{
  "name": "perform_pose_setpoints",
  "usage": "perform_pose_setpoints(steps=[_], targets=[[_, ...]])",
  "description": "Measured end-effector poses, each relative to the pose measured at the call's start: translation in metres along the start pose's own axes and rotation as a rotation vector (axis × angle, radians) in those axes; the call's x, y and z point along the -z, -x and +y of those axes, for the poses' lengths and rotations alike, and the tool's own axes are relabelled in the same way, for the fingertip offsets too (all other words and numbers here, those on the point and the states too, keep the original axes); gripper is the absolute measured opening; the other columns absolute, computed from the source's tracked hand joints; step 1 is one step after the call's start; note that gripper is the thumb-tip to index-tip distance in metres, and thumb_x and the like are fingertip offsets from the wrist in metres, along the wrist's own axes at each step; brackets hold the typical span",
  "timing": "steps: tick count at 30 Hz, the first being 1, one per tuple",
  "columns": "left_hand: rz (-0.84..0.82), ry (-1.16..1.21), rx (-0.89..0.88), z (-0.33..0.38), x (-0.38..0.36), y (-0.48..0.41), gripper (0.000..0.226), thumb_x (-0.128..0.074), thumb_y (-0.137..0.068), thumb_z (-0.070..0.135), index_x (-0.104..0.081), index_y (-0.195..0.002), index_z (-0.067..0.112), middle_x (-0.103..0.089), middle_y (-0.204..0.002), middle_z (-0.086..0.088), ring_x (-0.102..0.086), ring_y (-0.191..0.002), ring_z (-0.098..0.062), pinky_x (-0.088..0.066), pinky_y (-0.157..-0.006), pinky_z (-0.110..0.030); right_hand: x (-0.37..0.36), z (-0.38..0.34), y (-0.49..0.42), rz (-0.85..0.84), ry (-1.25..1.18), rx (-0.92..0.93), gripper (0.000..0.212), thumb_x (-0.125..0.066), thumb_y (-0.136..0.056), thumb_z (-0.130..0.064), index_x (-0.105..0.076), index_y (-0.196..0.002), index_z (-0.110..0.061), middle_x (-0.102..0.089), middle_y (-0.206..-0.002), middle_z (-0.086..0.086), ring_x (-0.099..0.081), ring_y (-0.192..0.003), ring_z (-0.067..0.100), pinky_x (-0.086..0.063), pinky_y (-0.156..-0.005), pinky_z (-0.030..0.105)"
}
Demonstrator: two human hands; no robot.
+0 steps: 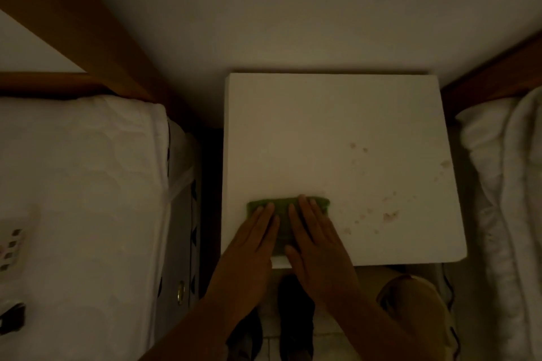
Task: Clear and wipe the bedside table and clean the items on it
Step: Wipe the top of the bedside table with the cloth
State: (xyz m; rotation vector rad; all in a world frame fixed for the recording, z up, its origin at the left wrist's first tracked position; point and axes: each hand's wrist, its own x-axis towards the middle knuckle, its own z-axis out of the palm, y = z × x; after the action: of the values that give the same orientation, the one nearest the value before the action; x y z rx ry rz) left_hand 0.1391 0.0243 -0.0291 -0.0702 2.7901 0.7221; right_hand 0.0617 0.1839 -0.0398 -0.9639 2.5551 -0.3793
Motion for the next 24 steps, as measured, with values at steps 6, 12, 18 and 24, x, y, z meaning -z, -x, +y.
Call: perform_pose_setpoints(steps=[6, 12, 18, 24], targets=[[0.137, 0.0, -0.006, 0.001, 0.012, -0.078, 0.052, -0.041, -0.092, 0.001, -0.036, -0.145, 0.001, -0.029, -0.154, -0.018, -0.024, -0.144, -0.035, -0.027, -0.116, -0.051, 0.033, 0.043, -0.064, -0.038, 0.028, 0.026, 0.064, -0.027, -0.099, -0.039, -0.008, -0.154, -0.01, 0.004, -0.162, 0.011, 0.006, -0.149, 0.025, -0.014, -0.121, 0.043], [0.192, -0.041, -0.031, -0.007, 0.035, -0.173, 0.053, -0.032, -0.096, 0.002, -0.028, -0.149, 0.001, -0.02, -0.157, -0.021, -0.016, -0.147, -0.036, -0.019, -0.121, -0.045, 0.07, 0.087, -0.149, -0.032, 0.029, 0.033, 0.063, -0.037, -0.1, -0.027, -0.009, -0.153, -0.007, 0.003, -0.161, 0.016, 0.006, -0.149, 0.031, -0.006, -0.122, 0.044], [0.174, -0.065, -0.023, -0.015, 0.054, -0.235, 0.058, -0.039, -0.099, 0.005, -0.019, -0.153, 0.012, -0.006, -0.162, -0.015, -0.005, -0.15, -0.03, -0.009, -0.122, -0.037, 0.089, 0.114, -0.208, -0.032, 0.011, 0.003, 0.063, -0.035, -0.101, -0.028, -0.006, -0.154, -0.01, 0.006, -0.161, 0.015, 0.008, -0.148, 0.031, 0.003, -0.12, 0.04], [0.122, -0.072, 0.012, -0.012, 0.064, -0.264, 0.06, -0.04, -0.099, 0.005, -0.016, -0.153, 0.015, -0.003, -0.163, -0.013, -0.001, -0.15, -0.029, -0.009, -0.122, -0.039, 0.096, 0.123, -0.232, -0.035, 0.032, -0.029, 0.066, -0.032, -0.1, -0.038, -0.001, -0.154, -0.014, 0.008, -0.162, 0.014, 0.011, -0.148, 0.029, 0.004, -0.118, 0.04]])
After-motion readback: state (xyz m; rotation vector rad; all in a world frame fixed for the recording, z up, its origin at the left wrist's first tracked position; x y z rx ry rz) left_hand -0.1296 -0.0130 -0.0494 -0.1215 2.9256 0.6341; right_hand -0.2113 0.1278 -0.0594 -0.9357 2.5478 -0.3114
